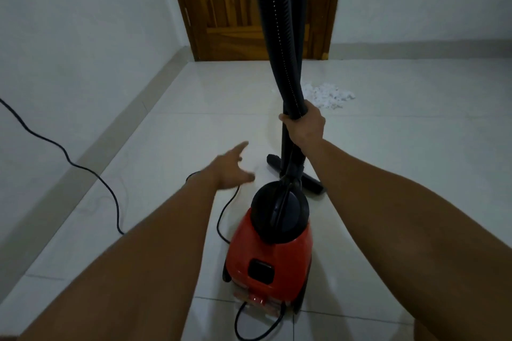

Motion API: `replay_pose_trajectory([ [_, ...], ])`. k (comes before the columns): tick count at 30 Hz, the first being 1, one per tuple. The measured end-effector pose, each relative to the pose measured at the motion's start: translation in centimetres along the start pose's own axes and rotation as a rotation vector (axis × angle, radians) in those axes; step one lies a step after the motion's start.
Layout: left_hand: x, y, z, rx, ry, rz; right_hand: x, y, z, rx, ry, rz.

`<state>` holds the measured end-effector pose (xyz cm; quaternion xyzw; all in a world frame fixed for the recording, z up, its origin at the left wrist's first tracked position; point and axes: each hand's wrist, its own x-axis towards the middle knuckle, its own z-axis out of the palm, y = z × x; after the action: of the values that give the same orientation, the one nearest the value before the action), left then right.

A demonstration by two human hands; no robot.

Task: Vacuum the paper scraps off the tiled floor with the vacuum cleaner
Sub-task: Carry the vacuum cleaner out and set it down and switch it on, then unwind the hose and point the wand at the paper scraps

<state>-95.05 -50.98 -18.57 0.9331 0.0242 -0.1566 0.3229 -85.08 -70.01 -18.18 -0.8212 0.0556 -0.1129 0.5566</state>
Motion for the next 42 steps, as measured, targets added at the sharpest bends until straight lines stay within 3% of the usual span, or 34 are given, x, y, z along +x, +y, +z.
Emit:
replay_pose_trajectory([
  [6,2.2,14.8,-8.8,-0.385,0.223,0.500,-0.6,-0.5,-0.7,-0.015,0.011,0.023],
  [9,2.0,18.3,-9.8,-0.501,0.222,0.625,-0.7,-0.9,-0.7,-0.012,0.008,0.029],
  [14,3.4,19.3,-9.7,-0.564,0.149,0.477,-1.2,-0.9,-0.8,0.038,-0.022,-0.002],
  [19,4.0,21.1,-9.7,-0.554,0.131,0.515,-0.7,-1.3,-0.9,0.044,0.010,-0.029],
  [24,5.3,20.6,-10.2,-0.578,0.204,0.553,0.9,-2.6,-5.3,0.032,-0.450,0.053],
  [27,5.4,20.4,-10.2,-0.598,0.224,0.511,3.2,-6.8,-11.3,0.127,-0.571,0.194],
  [31,5.1,21.4,-10.6,-0.566,0.207,0.483,4.8,-18.3,-17.7,0.077,-0.700,-0.040],
  [33,4.6,22.2,-11.2,-0.543,0.214,0.454,4.5,-24.0,-18.4,0.006,-0.644,-0.259],
  [35,4.4,22.7,-11.9,-0.552,0.222,0.401,4.4,-27.1,-18.1,0.054,-0.456,-0.417],
  [38,4.4,22.9,-12.6,-0.522,0.189,0.332,5.1,-27.1,-16.7,0.139,-0.266,-0.433],
  [42,3.5,23.3,-12.0,-0.458,0.179,0.195,5.4,-27.7,-15.8,0.146,-0.232,-0.355],
])
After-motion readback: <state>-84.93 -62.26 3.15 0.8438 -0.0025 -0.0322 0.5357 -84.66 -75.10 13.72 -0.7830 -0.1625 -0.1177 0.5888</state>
